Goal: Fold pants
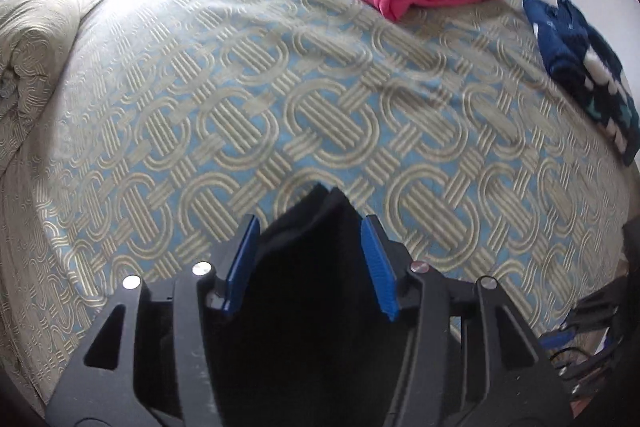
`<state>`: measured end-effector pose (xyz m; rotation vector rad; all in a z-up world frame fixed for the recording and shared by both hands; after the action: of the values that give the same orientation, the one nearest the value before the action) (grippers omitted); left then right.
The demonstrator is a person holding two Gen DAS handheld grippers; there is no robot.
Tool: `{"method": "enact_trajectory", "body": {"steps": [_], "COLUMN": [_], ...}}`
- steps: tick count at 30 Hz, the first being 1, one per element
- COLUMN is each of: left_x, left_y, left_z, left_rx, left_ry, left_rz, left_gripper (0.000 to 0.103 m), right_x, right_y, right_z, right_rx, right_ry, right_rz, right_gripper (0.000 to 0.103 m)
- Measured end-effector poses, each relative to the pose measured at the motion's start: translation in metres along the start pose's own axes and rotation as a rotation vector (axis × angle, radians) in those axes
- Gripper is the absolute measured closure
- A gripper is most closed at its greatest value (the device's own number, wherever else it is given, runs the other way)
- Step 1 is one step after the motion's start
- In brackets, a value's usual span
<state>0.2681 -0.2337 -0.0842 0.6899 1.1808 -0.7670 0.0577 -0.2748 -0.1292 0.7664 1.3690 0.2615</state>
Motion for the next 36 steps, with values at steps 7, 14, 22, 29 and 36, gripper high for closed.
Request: {"method": "enact_trajectory", "body": {"steps": [7, 14, 22, 29, 36], "left_x": [0.034, 0.036, 0.036, -0.022, -0.070], "left_y": [-0.014, -0.023, -0.016, 0.017, 0.116], "left_z": [0.010, 0.015, 0.022, 0.002, -0.104], "left_rx": [-0.010, -0.019, -0.085, -0.158, -0.459], "left_ry": [0.026, 0.017, -0.010, -0.157, -0.260], "left_rz": [0.076, 0.074, 0.083, 0.126, 0.066], "left_gripper": [0.059, 0.084, 0.077, 0.046, 0.029], "right_x": [0.009, 0.046, 0.054, 0.041, 0.019], "right_y": [0.008, 0.031, 0.046, 0.035, 0.023], "right_z": [0.009, 0.020, 0.002, -0.006, 0.005], "right_rx": [0.008, -0.009, 0.002, 0.028, 0.070], "right_ry": [-0.001, 0.044, 0.017, 0.107, 0.037], "right_rz": [0.054, 0.036, -0.018, 0.012, -0.035], "right_gripper": [0.060, 0.086, 0.097, 0.086, 0.077]}}
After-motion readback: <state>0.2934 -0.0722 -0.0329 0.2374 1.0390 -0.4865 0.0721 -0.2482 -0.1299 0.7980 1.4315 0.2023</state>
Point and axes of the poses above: each gripper's, at about its wrist camera, not at the fingertips, and x roughly the way its jaws point, y to its left, z to its top, the point moved 2 cm from there along x, roughly the way its jaws point, and after that the axes turned 7 degrees about y, right-handed, at the moved point
